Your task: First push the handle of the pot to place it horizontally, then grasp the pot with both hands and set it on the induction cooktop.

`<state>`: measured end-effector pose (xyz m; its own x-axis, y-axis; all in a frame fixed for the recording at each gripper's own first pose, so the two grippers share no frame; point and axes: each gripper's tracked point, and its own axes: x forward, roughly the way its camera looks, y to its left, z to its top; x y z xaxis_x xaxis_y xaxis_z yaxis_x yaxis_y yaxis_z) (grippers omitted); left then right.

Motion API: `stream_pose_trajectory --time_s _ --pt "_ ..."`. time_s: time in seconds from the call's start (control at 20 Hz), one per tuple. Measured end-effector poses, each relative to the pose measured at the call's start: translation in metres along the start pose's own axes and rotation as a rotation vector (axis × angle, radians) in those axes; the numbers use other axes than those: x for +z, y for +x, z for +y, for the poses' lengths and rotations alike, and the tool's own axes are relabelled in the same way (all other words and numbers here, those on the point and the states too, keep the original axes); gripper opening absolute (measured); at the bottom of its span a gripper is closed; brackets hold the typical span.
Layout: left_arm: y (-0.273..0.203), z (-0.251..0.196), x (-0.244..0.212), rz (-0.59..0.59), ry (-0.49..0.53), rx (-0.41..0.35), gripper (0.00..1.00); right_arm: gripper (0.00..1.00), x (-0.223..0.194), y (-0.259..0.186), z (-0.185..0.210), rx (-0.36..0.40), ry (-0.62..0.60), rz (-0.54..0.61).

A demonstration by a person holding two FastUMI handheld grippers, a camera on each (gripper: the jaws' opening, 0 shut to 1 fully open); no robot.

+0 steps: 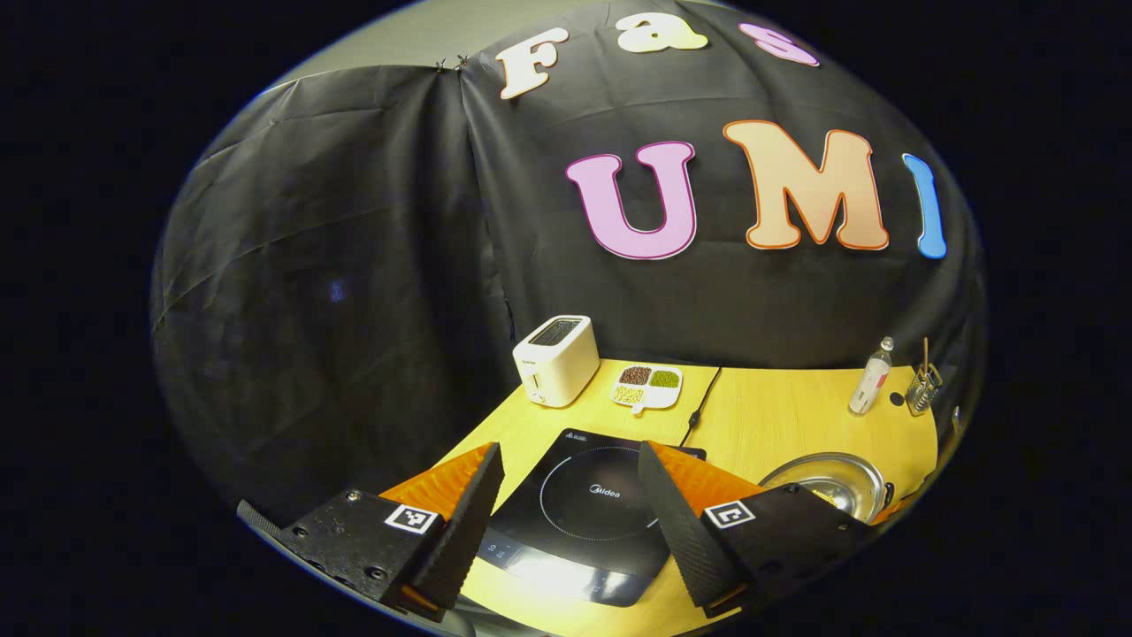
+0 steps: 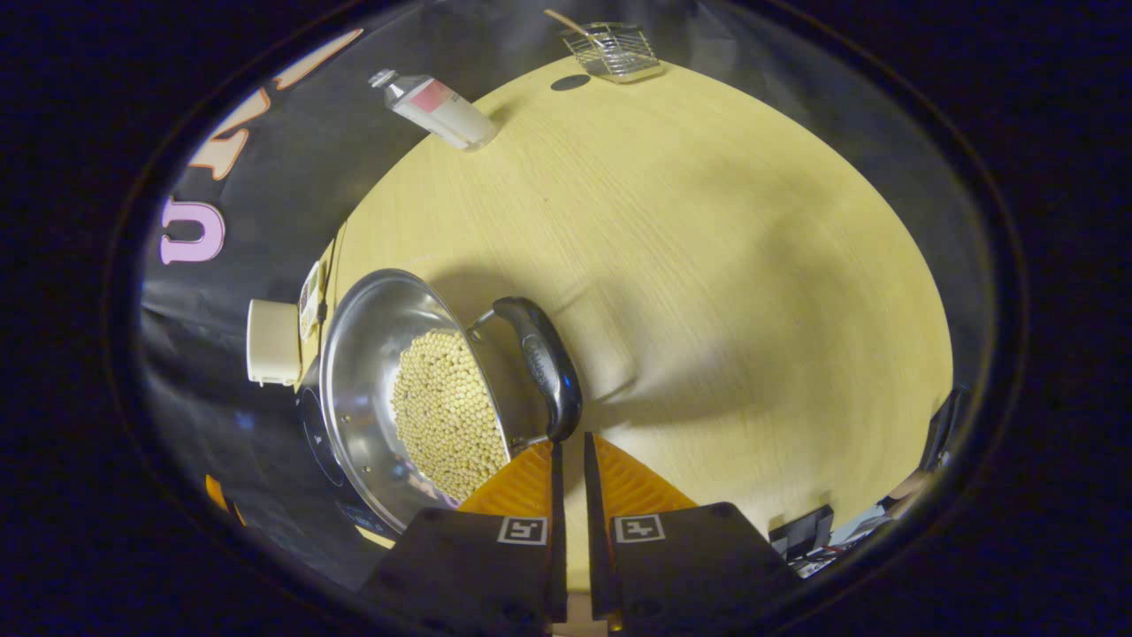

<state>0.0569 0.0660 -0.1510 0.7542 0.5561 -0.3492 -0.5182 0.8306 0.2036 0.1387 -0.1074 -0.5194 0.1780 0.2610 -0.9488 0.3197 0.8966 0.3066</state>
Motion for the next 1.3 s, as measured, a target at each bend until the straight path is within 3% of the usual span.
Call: stream_pose_trajectory --time_s 0.25,0.3,0.35,0.4,0.45,0.6,0.8,0.85,0.9,0.95,1.05,1.1,1.15,1.2,1.25,1.3 --pt "-0.001 -0.008 -0.011 0.026 -0.011 -0.027 0.94 0.13 0.002 -0.005 -0.003 -0.001 -0.002 -0.015" --pt "-0.001 -0.013 -0.014 0.034 -0.016 -0.042 0.94 0.01 0.001 -0.009 -0.008 -0.014 -0.007 -0.017" --pt "0.000 -0.017 -0.018 0.044 -0.022 -0.059 0.94 0.01 0.001 -0.012 -0.010 -0.005 -0.008 -0.016" --pt "0.000 -0.021 -0.022 0.057 -0.027 -0.076 0.94 0.21 -0.002 -0.015 -0.017 -0.018 -0.010 -0.014" --pt "-0.001 -0.026 -0.029 0.074 -0.030 -0.097 0.94 0.23 -0.002 -0.018 -0.021 -0.021 -0.017 -0.022" --pt "-0.002 -0.050 -0.049 0.138 -0.035 -0.211 0.94 0.60 -0.007 -0.030 -0.023 0.030 -0.011 -0.018" --pt "-0.005 -0.079 -0.089 0.279 -0.039 -0.371 0.93 0.92 -0.004 -0.045 -0.013 0.125 -0.015 -0.023" --pt "-0.006 -0.086 -0.096 0.307 -0.042 -0.396 0.93 0.91 -0.002 -0.048 -0.008 0.151 -0.015 -0.029" --pt "-0.004 -0.093 -0.102 0.339 -0.050 -0.424 0.93 1.00 -0.002 -0.053 -0.006 0.172 -0.021 -0.034" --pt "-0.003 -0.098 -0.109 0.375 -0.061 -0.452 0.93 0.94 -0.001 -0.055 -0.004 0.184 -0.034 -0.034" --pt "-0.003 -0.110 -0.126 0.464 -0.070 -0.513 0.94 0.94 0.006 -0.057 -0.004 0.187 -0.073 -0.042" --pt "-0.003 -0.112 -0.133 0.511 -0.069 -0.534 0.94 1.00 0.008 -0.059 -0.005 0.190 -0.089 -0.048" --pt "0.000 -0.114 -0.141 0.557 -0.066 -0.552 0.93 1.00 0.010 -0.061 -0.003 0.194 -0.102 -0.048" --pt "0.001 -0.116 -0.147 0.599 -0.063 -0.563 0.94 0.94 0.013 -0.063 0.000 0.197 -0.115 -0.051" --pt "0.006 -0.120 -0.153 0.636 -0.055 -0.581 0.93 1.00 0.018 -0.063 0.003 0.204 -0.120 -0.050" --pt "0.009 -0.124 -0.159 0.671 -0.049 -0.593 0.93 1.00 0.020 -0.063 0.006 0.217 -0.120 -0.043"
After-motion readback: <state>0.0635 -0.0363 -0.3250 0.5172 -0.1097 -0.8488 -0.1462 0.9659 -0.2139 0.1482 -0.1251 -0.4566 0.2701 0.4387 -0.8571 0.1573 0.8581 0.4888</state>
